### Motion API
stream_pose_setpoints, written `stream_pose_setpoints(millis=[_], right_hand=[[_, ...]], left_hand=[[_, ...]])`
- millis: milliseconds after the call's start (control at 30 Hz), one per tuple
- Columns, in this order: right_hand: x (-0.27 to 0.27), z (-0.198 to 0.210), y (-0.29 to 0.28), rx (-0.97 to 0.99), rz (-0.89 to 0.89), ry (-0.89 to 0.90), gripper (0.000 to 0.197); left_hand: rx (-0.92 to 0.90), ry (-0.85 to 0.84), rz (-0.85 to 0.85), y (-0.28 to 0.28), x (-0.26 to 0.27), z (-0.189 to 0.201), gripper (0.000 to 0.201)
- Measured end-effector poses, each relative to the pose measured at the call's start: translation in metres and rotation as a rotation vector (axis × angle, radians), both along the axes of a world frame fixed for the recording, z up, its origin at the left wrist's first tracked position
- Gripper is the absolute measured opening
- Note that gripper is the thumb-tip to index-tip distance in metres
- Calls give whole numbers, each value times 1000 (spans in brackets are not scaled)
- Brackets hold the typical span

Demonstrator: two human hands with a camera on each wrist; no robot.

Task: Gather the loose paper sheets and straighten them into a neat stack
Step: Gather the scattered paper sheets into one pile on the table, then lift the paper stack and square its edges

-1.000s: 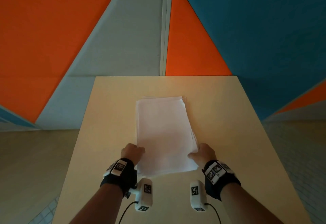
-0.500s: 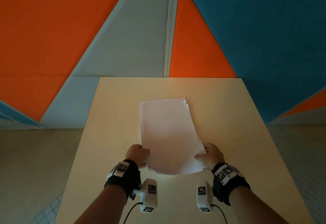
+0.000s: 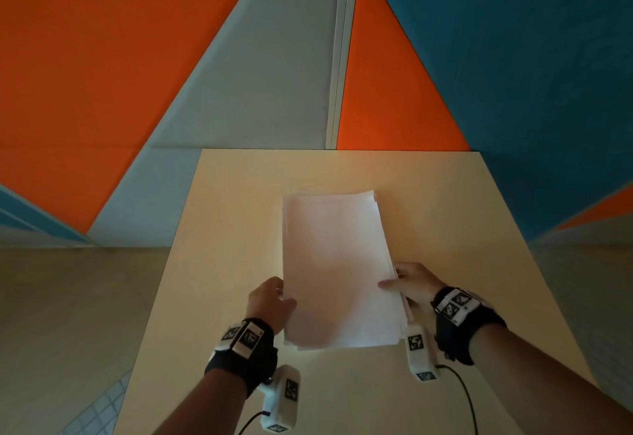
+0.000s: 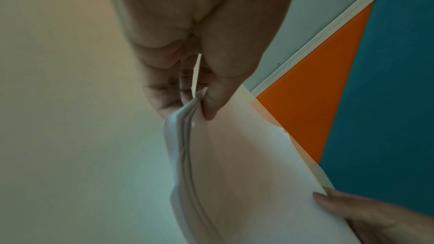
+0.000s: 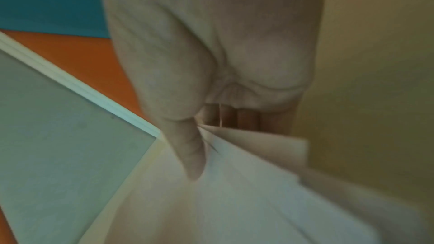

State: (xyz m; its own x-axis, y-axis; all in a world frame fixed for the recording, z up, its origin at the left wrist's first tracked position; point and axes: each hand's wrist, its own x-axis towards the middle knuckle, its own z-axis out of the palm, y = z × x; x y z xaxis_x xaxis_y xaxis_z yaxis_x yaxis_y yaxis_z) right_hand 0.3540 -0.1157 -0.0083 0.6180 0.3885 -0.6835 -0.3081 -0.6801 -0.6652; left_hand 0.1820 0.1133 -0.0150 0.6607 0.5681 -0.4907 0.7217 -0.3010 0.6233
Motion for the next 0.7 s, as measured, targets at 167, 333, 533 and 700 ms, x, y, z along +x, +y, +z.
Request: stream_pose_setpoints(millis=[167,333,533,700], right_hand=[[4,6,17,23,9,-2,42],[1,13,15,113,51,-85,56],[-6,42,-5,272,42,-41,50],[-14,52,-16,290,13,-36,48]], left_hand=[[33,3,-66,2,-4,-3,14],[-102,20,-1,9,-4,-3,36],[-258,-137,145,18,0,3,76],[-368,-255,62,24,4,13,66]])
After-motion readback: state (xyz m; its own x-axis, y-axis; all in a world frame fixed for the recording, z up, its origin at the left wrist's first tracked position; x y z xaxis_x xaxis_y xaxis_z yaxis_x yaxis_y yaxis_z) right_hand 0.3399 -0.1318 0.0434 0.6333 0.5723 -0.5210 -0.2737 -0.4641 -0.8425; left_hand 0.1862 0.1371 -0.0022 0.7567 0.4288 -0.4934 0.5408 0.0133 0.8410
